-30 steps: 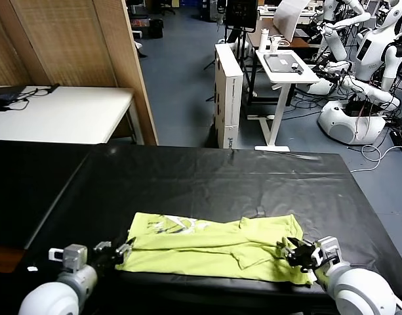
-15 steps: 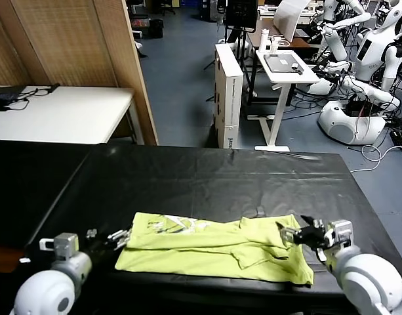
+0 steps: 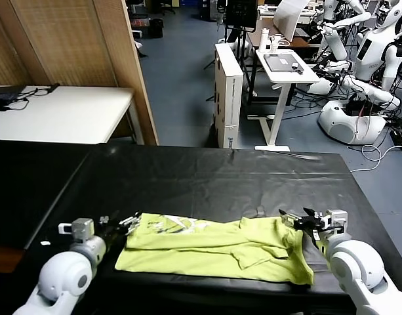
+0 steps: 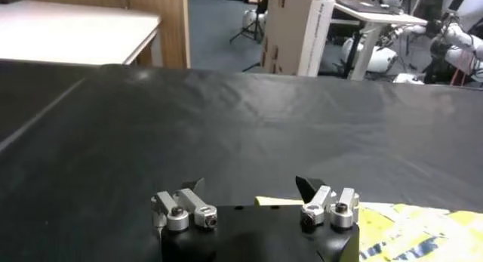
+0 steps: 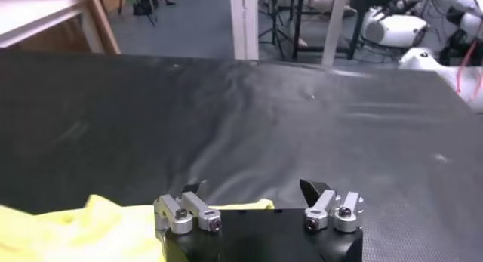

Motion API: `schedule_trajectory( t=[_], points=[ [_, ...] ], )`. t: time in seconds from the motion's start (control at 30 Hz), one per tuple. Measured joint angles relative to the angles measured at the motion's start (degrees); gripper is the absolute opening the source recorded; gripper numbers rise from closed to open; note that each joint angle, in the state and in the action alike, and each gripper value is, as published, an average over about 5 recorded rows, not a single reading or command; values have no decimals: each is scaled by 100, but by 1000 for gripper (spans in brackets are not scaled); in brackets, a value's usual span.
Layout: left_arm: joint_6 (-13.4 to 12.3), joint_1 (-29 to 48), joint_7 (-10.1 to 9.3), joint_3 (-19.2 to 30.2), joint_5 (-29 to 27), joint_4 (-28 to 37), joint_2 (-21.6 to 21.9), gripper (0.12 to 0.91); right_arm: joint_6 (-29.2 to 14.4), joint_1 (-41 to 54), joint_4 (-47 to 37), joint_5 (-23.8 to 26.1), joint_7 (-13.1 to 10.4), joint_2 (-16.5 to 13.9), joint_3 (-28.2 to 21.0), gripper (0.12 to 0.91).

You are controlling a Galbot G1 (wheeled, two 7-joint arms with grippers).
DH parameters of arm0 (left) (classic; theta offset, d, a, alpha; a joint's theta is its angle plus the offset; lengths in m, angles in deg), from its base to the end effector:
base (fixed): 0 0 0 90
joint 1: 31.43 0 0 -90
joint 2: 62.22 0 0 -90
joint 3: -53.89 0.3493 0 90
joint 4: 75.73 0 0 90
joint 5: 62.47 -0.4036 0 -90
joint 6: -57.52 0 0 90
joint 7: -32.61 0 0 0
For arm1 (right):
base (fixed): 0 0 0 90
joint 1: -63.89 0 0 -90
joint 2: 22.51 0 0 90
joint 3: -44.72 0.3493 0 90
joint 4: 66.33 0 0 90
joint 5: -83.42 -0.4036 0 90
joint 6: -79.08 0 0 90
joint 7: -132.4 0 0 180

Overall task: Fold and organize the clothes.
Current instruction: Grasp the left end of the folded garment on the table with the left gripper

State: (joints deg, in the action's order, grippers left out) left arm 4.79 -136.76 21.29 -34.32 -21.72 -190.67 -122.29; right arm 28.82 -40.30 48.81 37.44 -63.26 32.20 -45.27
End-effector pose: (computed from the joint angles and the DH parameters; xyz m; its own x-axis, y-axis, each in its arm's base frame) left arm 0.3102 0.0795 -0.2519 -0.8297 0.1354 0.5416 0.0902 0.9899 -0.1093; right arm 0.3186 -0.1028 -0.2303 -0.8202 -0.0646 0.5684 -0.0445 0.9978 0.0491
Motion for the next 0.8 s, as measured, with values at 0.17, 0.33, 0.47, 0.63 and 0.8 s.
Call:
schedule_trajectory(
  t=[0.17,0.33,0.47,0.63,0.8],
  points=[
    [-13,70,64,64,-28,177,-35,907,-11,29,-99,74,31,115,-66,895],
    [-48,80,126,74,-62,232,-39,883,-18,37,-164,112,69,167,-84,759],
    [-122,80,166,77,-61,234,-40,757,-25,36,-190,127,81,184,-86,666],
    [-187,49,285,95,-65,230,-63,475,-27,39,-206,130,81,207,-89,621],
    [-185,2,311,122,-53,218,-102,238,-50,52,-238,148,82,233,-97,608]
  ],
)
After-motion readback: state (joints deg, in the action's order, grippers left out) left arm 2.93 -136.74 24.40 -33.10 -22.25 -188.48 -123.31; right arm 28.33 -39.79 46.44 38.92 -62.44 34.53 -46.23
